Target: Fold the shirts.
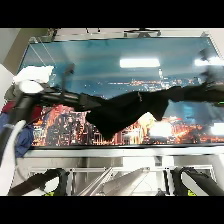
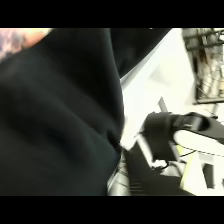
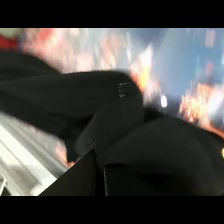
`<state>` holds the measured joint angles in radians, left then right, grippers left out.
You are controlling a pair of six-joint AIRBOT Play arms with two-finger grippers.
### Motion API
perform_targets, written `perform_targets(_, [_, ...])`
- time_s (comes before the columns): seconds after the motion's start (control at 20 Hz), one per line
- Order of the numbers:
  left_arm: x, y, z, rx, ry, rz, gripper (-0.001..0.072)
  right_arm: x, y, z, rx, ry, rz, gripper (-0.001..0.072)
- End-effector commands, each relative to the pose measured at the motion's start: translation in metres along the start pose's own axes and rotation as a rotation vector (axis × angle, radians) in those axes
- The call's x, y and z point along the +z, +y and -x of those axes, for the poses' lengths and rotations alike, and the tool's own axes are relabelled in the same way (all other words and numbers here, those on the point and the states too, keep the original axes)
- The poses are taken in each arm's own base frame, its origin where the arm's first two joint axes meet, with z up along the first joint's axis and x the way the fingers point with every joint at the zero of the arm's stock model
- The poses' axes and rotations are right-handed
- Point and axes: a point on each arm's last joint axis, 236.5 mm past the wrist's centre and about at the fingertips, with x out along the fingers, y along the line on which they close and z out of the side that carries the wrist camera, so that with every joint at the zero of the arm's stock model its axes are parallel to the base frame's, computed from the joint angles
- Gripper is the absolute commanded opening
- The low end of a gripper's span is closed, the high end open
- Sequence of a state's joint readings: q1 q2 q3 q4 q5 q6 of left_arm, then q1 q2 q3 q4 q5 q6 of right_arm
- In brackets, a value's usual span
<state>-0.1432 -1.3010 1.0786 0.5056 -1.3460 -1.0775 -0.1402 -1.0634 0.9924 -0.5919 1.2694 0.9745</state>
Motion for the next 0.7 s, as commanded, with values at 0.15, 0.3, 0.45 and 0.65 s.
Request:
perform_targets(0.15, [0.008, 0.114, -0.037, 0.004, 0.074, 0.183, 0.0715, -0.064, -0.082, -0.093, -0.001, 0.183, -0.195, 0.0020])
perform_targets(0.3, [0.035, 0.118, 0.002, -0.034, 0.052, 0.189, 0.0712, -0.042, -0.091, -0.082, -0.019, 0.130, -0.168, 0.0020])
perform_targets(0.45, [0.015, 0.133, 0.024, 0.072, 0.142, 0.231, 0.0711, -0.022, -0.104, -0.062, -0.050, 0.065, -0.173, 0.0020])
perform_targets(0.65, [-0.042, 0.160, 0.000, 0.227, 0.251, 0.233, 0.0710, -0.020, -0.117, -0.052, -0.075, 0.049, -0.189, 0.0020])
